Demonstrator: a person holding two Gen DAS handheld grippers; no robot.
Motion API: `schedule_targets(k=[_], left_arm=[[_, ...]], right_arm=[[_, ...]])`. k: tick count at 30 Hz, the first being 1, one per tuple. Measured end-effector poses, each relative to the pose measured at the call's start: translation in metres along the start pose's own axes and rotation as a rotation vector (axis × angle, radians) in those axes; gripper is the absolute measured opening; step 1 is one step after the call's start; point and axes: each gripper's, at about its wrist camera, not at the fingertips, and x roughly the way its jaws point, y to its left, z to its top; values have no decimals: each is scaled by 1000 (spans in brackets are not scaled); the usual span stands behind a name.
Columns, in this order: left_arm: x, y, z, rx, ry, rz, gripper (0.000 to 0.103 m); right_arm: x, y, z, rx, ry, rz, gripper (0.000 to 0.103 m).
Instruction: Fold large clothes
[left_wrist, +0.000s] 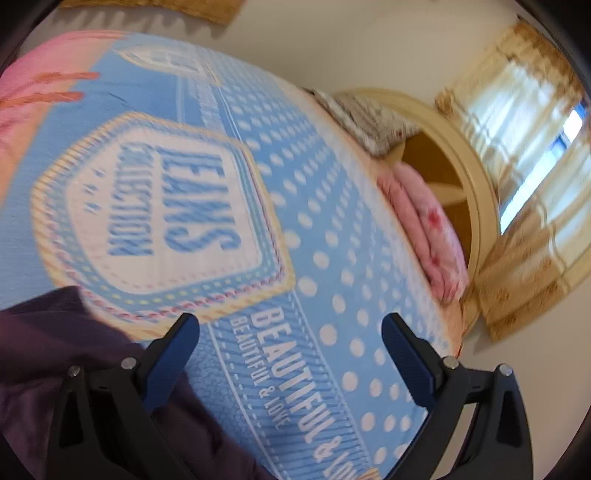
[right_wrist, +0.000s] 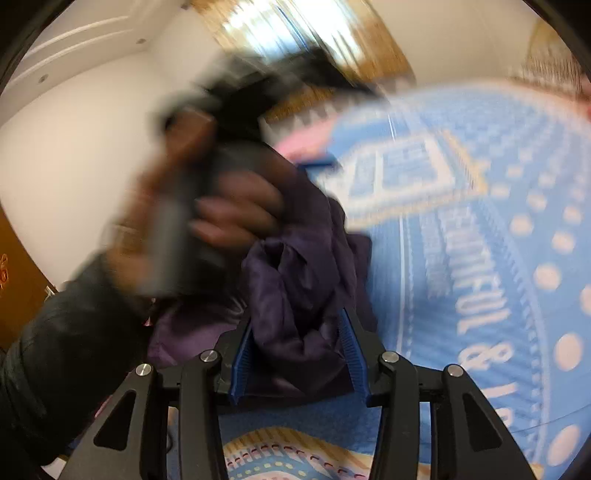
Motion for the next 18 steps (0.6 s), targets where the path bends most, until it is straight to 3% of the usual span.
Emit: schedule_targets(k=[2,4,6,8,10,14,16,18], left_arm=[[-31,-5,2,18,-44,13,102],[-76,-11,-7,92,-134,89,103],[-114,-7,-30,147,-232,227,103],[-136,4,-60,167,-276,335,103],[-143,29,-94,130,-278,420,103],[-125,67,-138,66,-242,486,103],[-123,67,-149,80,-302,503,103],[-118,63,-148,100,-307,507,103]], right_arm=[[-1,2,-1,-19,0,-19,46],[0,-2,-1,-11,0,-13,46],[-2,-6,-2,-13,1,-16,46],[-6,-3,1,-41,-8,-35,46],[-15,9,11,-72,-37,-50,46],[-45,49,45,-145,-170,-63,49],[-45,77,71,-188,-202,-14,55],[-36,90,95,-153,-217,69,64]])
